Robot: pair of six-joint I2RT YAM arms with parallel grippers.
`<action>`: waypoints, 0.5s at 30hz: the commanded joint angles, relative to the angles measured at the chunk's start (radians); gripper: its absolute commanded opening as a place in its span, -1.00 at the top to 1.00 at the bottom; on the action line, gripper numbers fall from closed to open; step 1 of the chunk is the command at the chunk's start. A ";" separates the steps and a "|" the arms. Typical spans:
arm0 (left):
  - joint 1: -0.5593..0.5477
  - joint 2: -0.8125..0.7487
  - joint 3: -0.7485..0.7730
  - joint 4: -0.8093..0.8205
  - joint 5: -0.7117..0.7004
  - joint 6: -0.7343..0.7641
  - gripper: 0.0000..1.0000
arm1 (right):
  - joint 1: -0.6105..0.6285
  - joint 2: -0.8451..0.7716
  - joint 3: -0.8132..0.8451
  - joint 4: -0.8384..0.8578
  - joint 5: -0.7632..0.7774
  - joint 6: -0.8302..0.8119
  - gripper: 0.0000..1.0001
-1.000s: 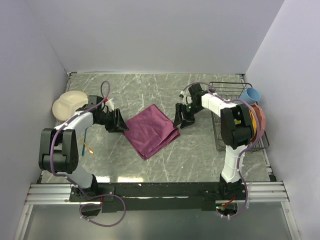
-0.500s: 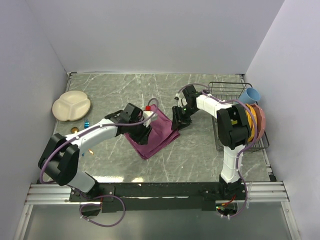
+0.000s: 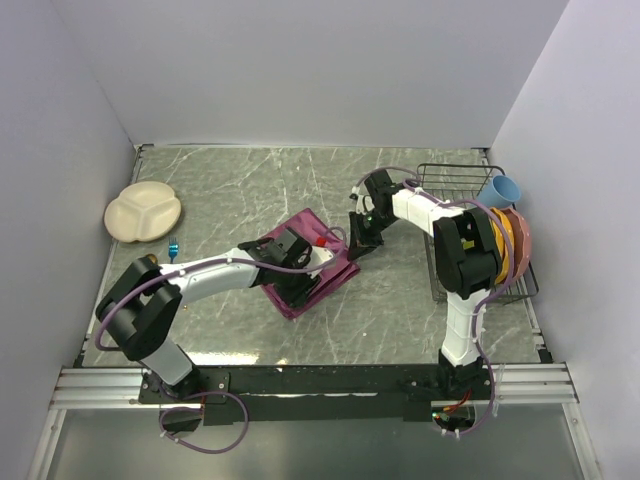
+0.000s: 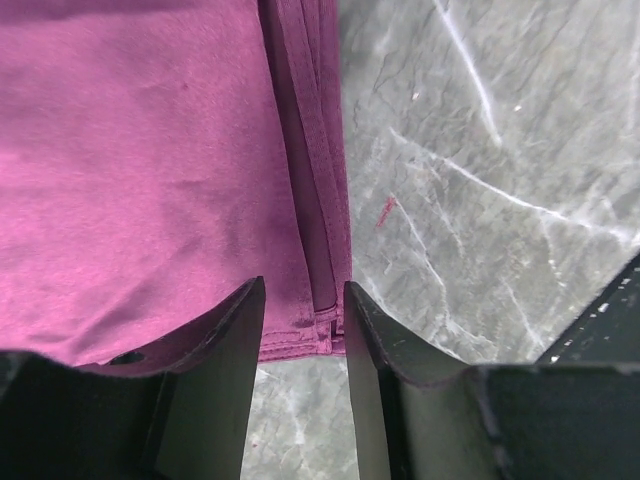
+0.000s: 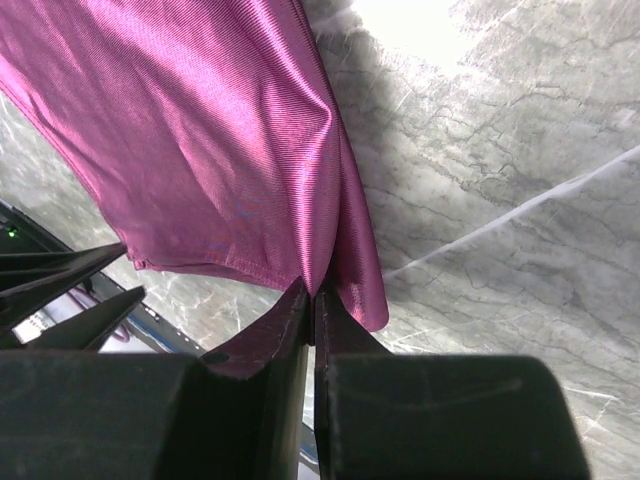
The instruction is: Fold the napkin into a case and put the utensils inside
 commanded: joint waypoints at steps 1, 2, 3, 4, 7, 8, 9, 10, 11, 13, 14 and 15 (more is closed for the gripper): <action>-0.018 0.024 -0.004 0.016 -0.040 0.024 0.17 | 0.004 0.023 0.040 -0.012 0.001 -0.003 0.87; -0.021 0.027 -0.005 0.016 -0.044 0.025 0.18 | 0.002 0.021 0.035 -0.009 0.004 -0.003 0.92; -0.022 0.027 -0.007 0.014 -0.041 0.031 0.21 | 0.002 0.023 0.033 -0.010 0.004 -0.005 0.95; -0.022 0.027 -0.009 0.016 -0.041 0.033 0.24 | 0.002 0.023 0.033 -0.010 0.004 -0.008 0.96; -0.033 0.027 -0.010 0.010 -0.029 0.041 0.26 | 0.000 0.023 0.033 -0.010 0.002 -0.005 0.98; -0.039 0.029 -0.010 0.011 -0.029 0.041 0.26 | 0.000 0.024 0.035 -0.010 0.002 -0.005 0.99; -0.041 0.027 -0.013 0.011 -0.027 0.042 0.26 | 0.000 0.024 0.036 -0.010 0.002 -0.005 0.99; -0.041 0.030 -0.016 0.010 -0.029 0.042 0.29 | 0.000 0.024 0.038 -0.012 0.002 -0.006 0.99; -0.042 0.033 -0.016 0.010 -0.035 0.042 0.31 | 0.000 0.024 0.040 -0.013 0.001 -0.011 1.00; -0.042 0.044 -0.016 0.008 -0.041 0.041 0.33 | 0.002 0.024 0.041 -0.015 -0.002 -0.011 1.00; -0.042 0.047 -0.016 0.004 -0.044 0.042 0.33 | 0.000 0.024 0.041 -0.013 -0.004 -0.009 1.00; -0.042 0.050 -0.016 0.005 -0.052 0.044 0.33 | 0.000 0.024 0.041 -0.015 -0.007 -0.009 1.00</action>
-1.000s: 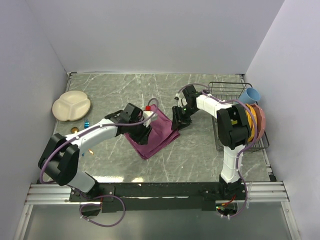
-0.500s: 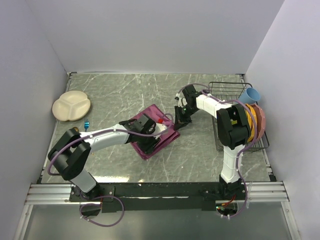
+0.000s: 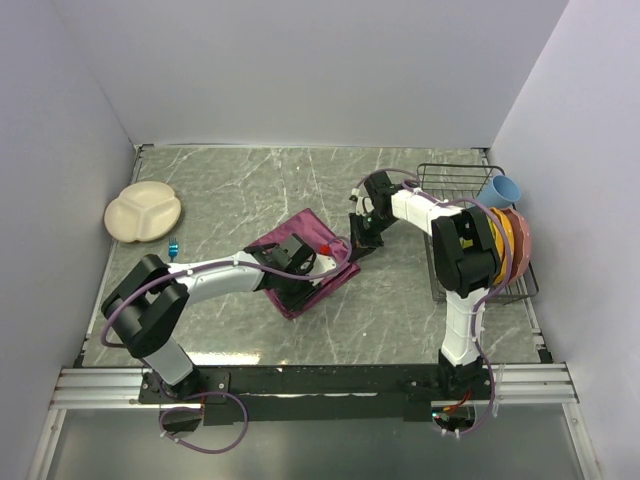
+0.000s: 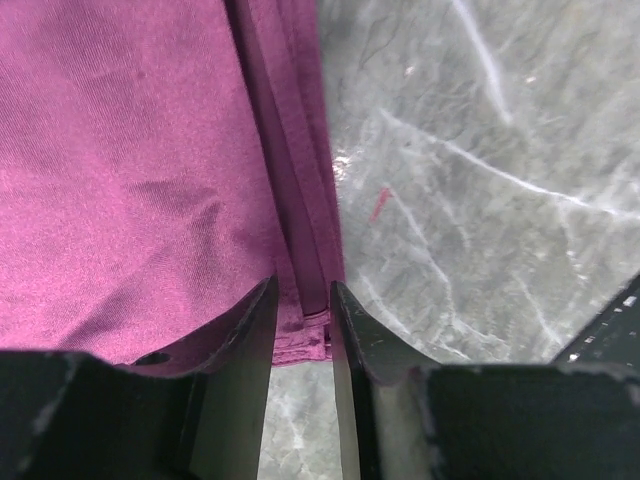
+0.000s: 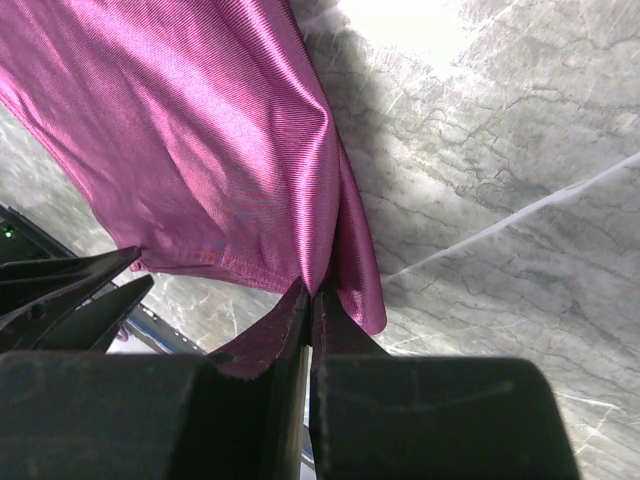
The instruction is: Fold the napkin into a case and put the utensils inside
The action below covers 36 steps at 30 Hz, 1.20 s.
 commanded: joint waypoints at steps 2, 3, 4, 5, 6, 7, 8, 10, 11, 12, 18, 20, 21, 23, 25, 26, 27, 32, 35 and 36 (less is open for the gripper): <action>-0.005 0.023 -0.003 0.004 -0.025 0.020 0.33 | 0.000 0.011 0.041 -0.012 -0.007 -0.007 1.00; -0.005 0.026 -0.002 0.004 -0.026 0.020 0.34 | 0.000 0.010 0.041 -0.012 -0.007 -0.007 1.00; -0.005 0.024 -0.003 0.004 -0.026 0.022 0.39 | 0.000 0.014 0.041 -0.014 -0.007 -0.007 1.00; -0.005 0.023 -0.002 0.005 -0.025 0.022 0.42 | 0.000 0.012 0.041 -0.014 -0.007 -0.007 1.00; -0.005 0.018 -0.003 0.005 -0.028 0.022 0.46 | -0.001 0.012 0.041 -0.014 -0.007 -0.008 1.00; -0.006 0.015 -0.003 0.007 -0.029 0.020 0.57 | 0.000 0.012 0.041 -0.014 -0.010 -0.008 1.00; -0.007 0.012 -0.003 0.005 -0.031 0.025 0.62 | 0.000 0.011 0.041 -0.015 -0.011 -0.008 1.00; -0.006 0.004 -0.006 -0.001 -0.040 0.025 0.81 | 0.002 0.010 0.038 -0.017 -0.015 -0.008 1.00; -0.007 0.000 -0.006 -0.002 -0.039 0.028 0.84 | 0.000 0.010 0.038 -0.017 -0.016 -0.008 1.00; -0.005 -0.008 -0.008 -0.008 -0.039 0.033 0.89 | -0.001 0.010 0.037 -0.017 -0.016 -0.008 1.00; -0.006 -0.052 -0.017 -0.034 -0.042 0.059 0.98 | 0.000 -0.003 0.027 -0.029 -0.034 -0.011 1.00; -0.003 -0.071 -0.022 -0.051 -0.039 0.074 0.99 | 0.000 -0.009 0.020 -0.038 -0.048 -0.008 1.00; -0.005 -0.091 -0.026 -0.057 -0.040 0.079 0.98 | 0.000 -0.017 0.015 -0.041 -0.059 -0.003 1.00; -0.003 -0.109 -0.026 -0.071 -0.045 0.092 0.98 | 0.002 -0.028 0.001 -0.043 -0.067 0.001 1.00; -0.003 -0.128 -0.028 -0.082 -0.045 0.100 0.98 | 0.000 -0.037 -0.019 -0.040 -0.079 0.006 1.00; -0.003 -0.131 -0.029 -0.091 -0.048 0.103 0.98 | 0.000 -0.037 -0.025 -0.032 -0.082 0.009 1.00; -0.003 -0.131 -0.031 -0.093 -0.049 0.105 0.98 | 0.000 -0.036 -0.032 -0.029 -0.084 0.013 1.00; -0.002 -0.108 -0.034 -0.084 -0.054 0.106 0.99 | 0.002 -0.008 -0.057 0.006 -0.064 0.013 1.00; 0.003 -0.105 -0.035 -0.087 -0.036 0.120 0.77 | 0.004 0.010 -0.042 0.000 -0.050 0.004 1.00; 0.004 -0.112 -0.045 -0.087 -0.029 0.126 0.64 | 0.002 0.009 -0.040 -0.001 -0.047 0.001 0.99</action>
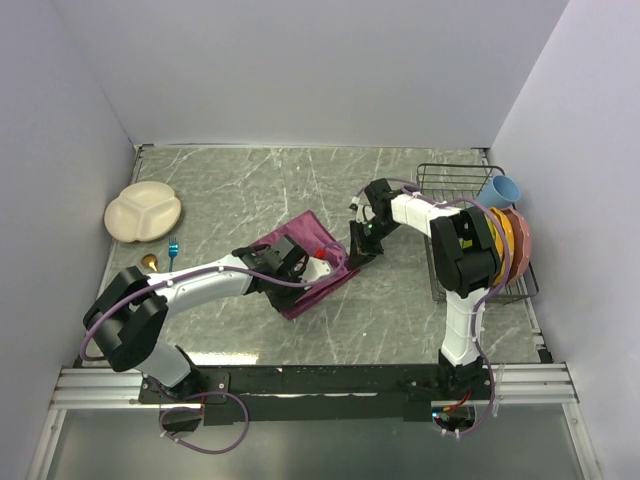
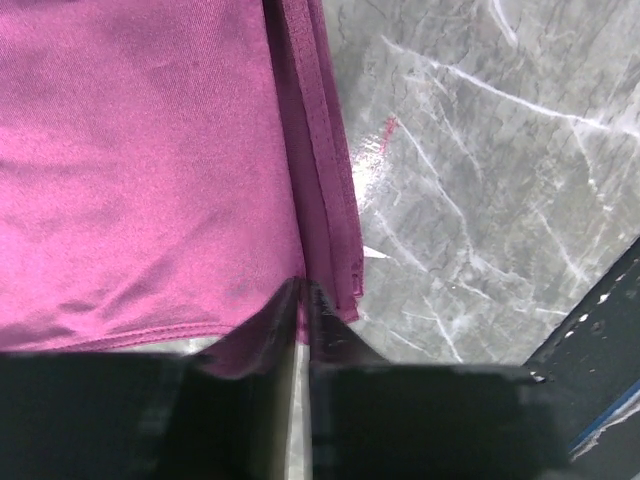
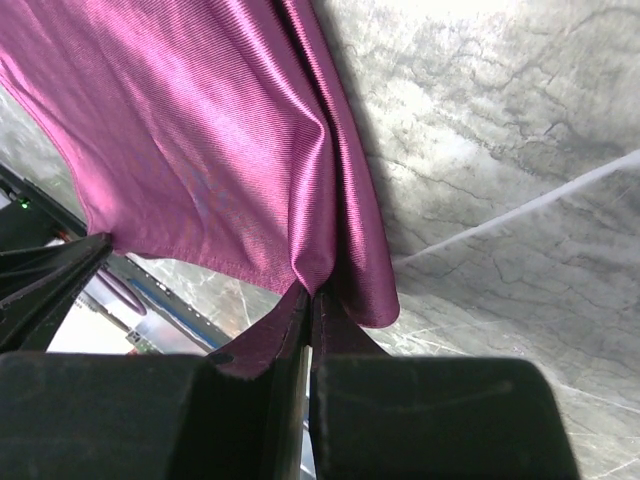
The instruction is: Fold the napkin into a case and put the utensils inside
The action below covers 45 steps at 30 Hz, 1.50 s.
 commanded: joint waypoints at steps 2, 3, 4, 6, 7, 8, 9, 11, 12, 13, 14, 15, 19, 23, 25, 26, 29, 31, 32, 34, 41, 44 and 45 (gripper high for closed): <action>0.003 -0.016 -0.026 -0.006 0.011 0.053 0.51 | 0.002 0.010 0.019 0.004 0.018 -0.008 0.95; 0.003 -0.024 -0.029 -0.006 0.008 0.060 0.36 | 0.002 0.012 0.022 0.000 0.018 -0.008 0.92; 0.004 -0.024 -0.031 -0.006 0.008 0.067 0.29 | 0.004 0.012 0.023 -0.004 0.018 -0.008 0.84; 0.003 -0.027 -0.038 -0.010 0.010 0.086 0.19 | 0.004 0.012 0.026 -0.012 0.020 -0.010 0.72; 0.004 -0.025 -0.043 -0.006 0.007 0.098 0.17 | 0.002 0.011 0.029 -0.021 0.022 -0.011 0.67; 0.003 -0.024 -0.054 0.000 0.005 0.101 0.17 | 0.002 0.010 0.032 -0.024 0.022 -0.010 0.64; 0.004 -0.022 -0.060 0.006 -0.001 0.104 0.17 | 0.000 0.006 0.037 -0.026 0.023 -0.007 0.57; 0.004 -0.018 -0.067 0.021 -0.010 0.110 0.19 | 0.002 0.001 0.042 -0.035 0.025 -0.002 0.53; 0.004 -0.014 -0.069 0.024 -0.010 0.112 0.21 | 0.002 0.000 0.046 -0.036 0.028 -0.002 0.51; 0.003 -0.014 -0.069 0.026 -0.012 0.112 0.23 | 0.002 0.000 0.049 -0.044 0.031 -0.001 0.49; 0.004 -0.017 -0.067 0.030 -0.012 0.110 0.25 | 0.002 0.001 0.052 -0.049 0.032 -0.002 0.47; 0.004 -0.019 -0.067 0.030 -0.012 0.110 0.29 | 0.002 0.001 0.060 -0.053 0.034 -0.002 0.41; 0.003 -0.033 -0.049 0.020 -0.007 0.116 0.42 | 0.002 -0.008 0.071 -0.070 0.029 0.002 0.24; 0.004 -0.042 -0.025 -0.005 0.004 0.126 0.69 | 0.002 -0.011 0.089 -0.087 0.031 0.008 0.07; 0.003 -0.047 -0.014 -0.010 0.005 0.129 0.84 | 0.002 -0.014 0.100 -0.096 0.037 0.005 0.02; 0.004 -0.050 -0.008 -0.013 0.007 0.135 0.91 | -0.001 -0.017 0.104 -0.099 0.038 -0.001 0.00; 0.006 -0.056 0.012 -0.026 0.010 0.145 0.98 | -0.010 -0.023 0.121 -0.115 0.041 -0.018 -0.05; 0.010 -0.056 0.032 -0.046 0.014 0.164 0.98 | -0.015 -0.025 0.137 -0.125 0.046 -0.031 -0.04; 0.012 -0.053 0.038 -0.054 0.017 0.170 0.99 | -0.021 -0.025 0.143 -0.125 0.043 -0.033 -0.05; 0.026 -0.044 0.060 -0.077 0.033 0.188 0.98 | -0.027 -0.023 0.163 -0.122 0.041 -0.036 -0.03; 0.070 -0.011 0.110 -0.114 0.065 0.251 0.98 | -0.029 0.010 0.180 -0.135 0.064 -0.057 0.03; 0.075 -0.007 0.124 -0.126 0.080 0.288 0.96 | -0.030 0.009 0.177 -0.107 0.080 -0.053 0.12; 0.076 -0.007 0.127 -0.131 0.099 0.311 0.95 | -0.030 0.009 0.177 -0.102 0.077 -0.053 0.15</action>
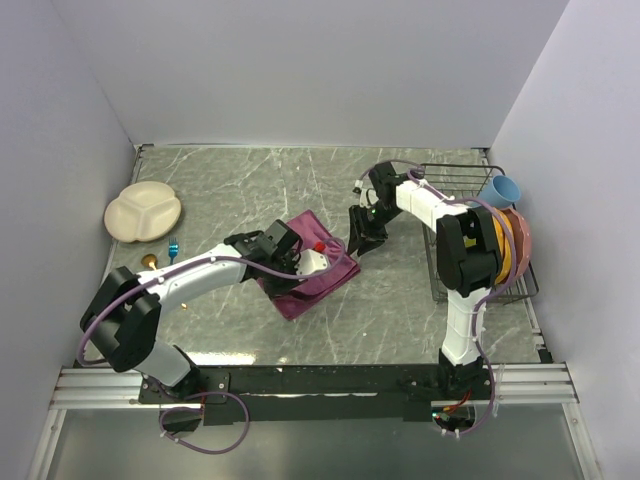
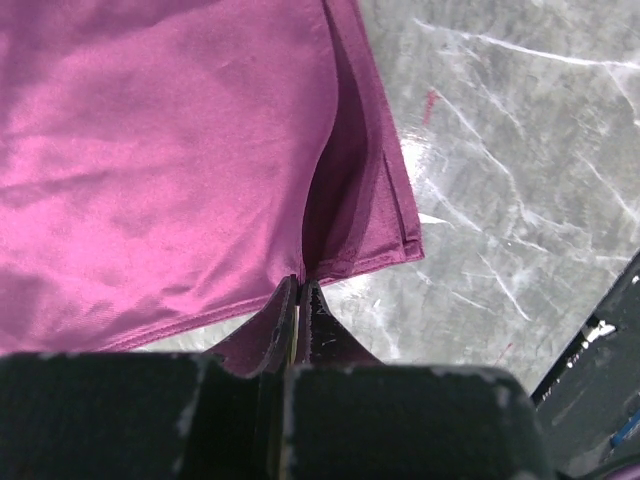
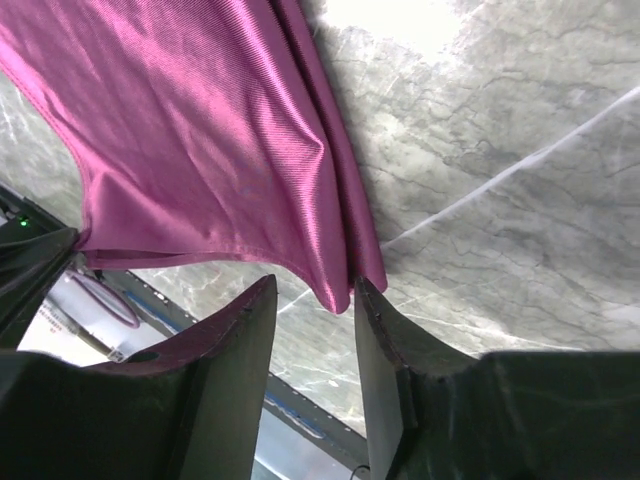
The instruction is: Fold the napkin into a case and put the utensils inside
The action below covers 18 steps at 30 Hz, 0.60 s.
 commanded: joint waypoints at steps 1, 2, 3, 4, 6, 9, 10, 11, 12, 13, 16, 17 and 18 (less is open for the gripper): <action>0.005 0.014 0.054 -0.042 0.073 0.090 0.93 | -0.005 0.013 0.024 0.016 0.015 -0.015 0.18; 0.003 0.018 0.057 -0.043 0.076 0.090 0.90 | -0.004 0.018 0.024 0.016 0.013 -0.015 0.25; 0.005 0.023 0.059 -0.049 0.088 0.098 0.87 | -0.004 0.024 0.024 0.013 0.010 -0.018 0.28; 0.006 0.029 0.056 -0.048 0.091 0.096 0.83 | -0.002 0.033 0.022 0.011 0.011 -0.026 0.32; 0.005 0.031 0.042 -0.025 0.093 0.087 0.75 | -0.002 0.039 0.013 0.017 0.011 -0.030 0.40; 0.006 0.037 0.031 0.001 0.094 0.067 0.70 | -0.002 0.048 -0.001 0.024 0.005 -0.029 0.52; 0.005 0.041 0.028 0.003 0.099 0.062 0.70 | -0.002 0.050 -0.002 0.025 0.005 -0.030 0.55; 0.006 0.043 0.025 0.006 0.101 0.062 0.70 | -0.001 0.053 -0.004 0.025 0.007 -0.034 0.59; 0.005 0.043 0.019 0.010 0.101 0.056 0.70 | 0.001 0.053 -0.005 0.022 0.007 -0.035 0.61; 0.006 0.043 0.016 0.021 0.099 0.053 0.70 | 0.001 0.053 -0.011 0.025 0.007 -0.040 0.65; 0.006 0.045 0.010 0.033 0.093 0.052 0.82 | 0.001 0.053 -0.019 0.030 0.015 -0.043 0.73; 0.006 0.043 0.010 0.033 0.091 0.055 0.88 | 0.001 0.053 -0.020 0.030 0.016 -0.044 0.74; 0.008 0.038 0.013 0.036 0.090 0.055 0.94 | 0.001 0.055 -0.022 0.028 0.016 -0.046 0.74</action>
